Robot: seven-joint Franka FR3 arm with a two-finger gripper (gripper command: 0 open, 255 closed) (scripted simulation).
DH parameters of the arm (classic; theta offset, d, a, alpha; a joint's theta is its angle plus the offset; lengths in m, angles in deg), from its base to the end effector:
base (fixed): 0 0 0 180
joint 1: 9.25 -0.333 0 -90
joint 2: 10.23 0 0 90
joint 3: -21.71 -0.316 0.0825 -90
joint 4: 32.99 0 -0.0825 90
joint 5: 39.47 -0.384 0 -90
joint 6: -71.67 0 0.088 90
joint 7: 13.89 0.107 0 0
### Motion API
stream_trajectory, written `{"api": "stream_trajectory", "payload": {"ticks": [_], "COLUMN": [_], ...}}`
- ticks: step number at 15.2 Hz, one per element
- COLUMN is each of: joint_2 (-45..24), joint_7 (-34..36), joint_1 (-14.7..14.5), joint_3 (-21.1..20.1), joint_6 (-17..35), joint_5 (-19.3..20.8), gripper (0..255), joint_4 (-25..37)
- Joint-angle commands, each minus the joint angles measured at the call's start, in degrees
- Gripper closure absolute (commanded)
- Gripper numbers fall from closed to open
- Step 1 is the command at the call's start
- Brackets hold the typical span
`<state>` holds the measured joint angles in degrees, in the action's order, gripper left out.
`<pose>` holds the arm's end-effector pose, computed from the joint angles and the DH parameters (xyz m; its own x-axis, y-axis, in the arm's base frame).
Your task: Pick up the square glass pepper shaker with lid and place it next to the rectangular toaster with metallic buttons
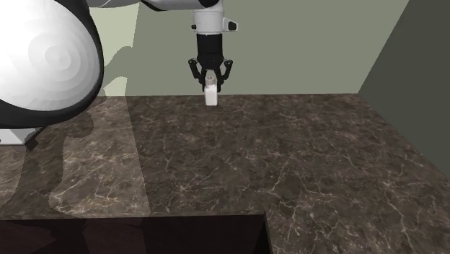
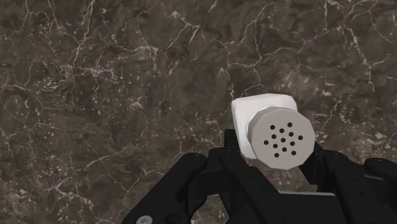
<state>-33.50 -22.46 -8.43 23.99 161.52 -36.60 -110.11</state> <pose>0.6591 -0.0366 0.4817 0.9770 0.0962 -0.1903 0.1050 -0.9938 0.0370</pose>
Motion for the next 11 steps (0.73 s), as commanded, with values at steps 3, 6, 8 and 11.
{"api": "stream_trajectory", "payload": {"ticks": [3, 6, 8, 11], "joint_2": [-0.31, -0.74, -1.15, -1.96], "joint_7": [-0.20, -0.34, -0.45, -0.61], "joint_1": [0.01, 0.02, 0.03, 0.05], "joint_3": [0.02, 0.03, 0.04, 0.06], "joint_6": [-3.36, -5.90, -7.67, -10.45], "joint_5": [-0.01, -0.02, -0.02, -0.04], "gripper": [255, 255, 255, 255], "joint_4": [3.64, 6.62, 8.80, 12.40]}}
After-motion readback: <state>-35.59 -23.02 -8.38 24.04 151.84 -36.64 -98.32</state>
